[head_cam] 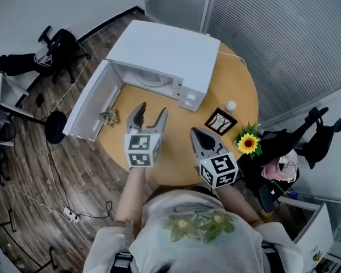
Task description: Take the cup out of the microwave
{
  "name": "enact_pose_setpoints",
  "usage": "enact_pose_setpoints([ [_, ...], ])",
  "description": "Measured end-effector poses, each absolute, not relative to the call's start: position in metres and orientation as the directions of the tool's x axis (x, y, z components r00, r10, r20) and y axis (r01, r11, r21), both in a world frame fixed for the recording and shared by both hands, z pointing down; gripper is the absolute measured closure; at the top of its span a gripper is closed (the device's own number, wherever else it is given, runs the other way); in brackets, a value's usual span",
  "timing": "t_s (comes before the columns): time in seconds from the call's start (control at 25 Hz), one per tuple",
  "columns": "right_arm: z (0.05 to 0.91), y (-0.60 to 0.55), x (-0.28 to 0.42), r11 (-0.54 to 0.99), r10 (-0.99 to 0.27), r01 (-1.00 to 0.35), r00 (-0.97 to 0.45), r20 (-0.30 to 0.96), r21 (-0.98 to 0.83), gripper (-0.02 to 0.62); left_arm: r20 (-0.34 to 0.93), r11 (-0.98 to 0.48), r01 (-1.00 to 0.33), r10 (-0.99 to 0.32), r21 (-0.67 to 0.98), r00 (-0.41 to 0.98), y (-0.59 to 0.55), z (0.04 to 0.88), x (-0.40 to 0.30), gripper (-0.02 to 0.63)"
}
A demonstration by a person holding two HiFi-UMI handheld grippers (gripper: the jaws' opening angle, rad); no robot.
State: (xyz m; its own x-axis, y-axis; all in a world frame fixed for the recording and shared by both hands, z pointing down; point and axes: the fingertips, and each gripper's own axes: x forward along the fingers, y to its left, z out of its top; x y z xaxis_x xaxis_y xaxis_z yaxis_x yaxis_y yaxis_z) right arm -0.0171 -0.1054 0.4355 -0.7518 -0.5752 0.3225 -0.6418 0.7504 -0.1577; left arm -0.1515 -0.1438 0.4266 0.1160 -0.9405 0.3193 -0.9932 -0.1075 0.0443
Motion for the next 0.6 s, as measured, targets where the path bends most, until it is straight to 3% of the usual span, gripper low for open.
enact_pose_setpoints([
  [0.6, 0.473, -0.14, -0.033, 0.693, -0.587, -0.692, -0.704, 0.401, -0.202, 0.578, 0.435, -0.149, -0.983, -0.882, 0.11, 0.182, -0.247, 0.482, -0.171, 0.345],
])
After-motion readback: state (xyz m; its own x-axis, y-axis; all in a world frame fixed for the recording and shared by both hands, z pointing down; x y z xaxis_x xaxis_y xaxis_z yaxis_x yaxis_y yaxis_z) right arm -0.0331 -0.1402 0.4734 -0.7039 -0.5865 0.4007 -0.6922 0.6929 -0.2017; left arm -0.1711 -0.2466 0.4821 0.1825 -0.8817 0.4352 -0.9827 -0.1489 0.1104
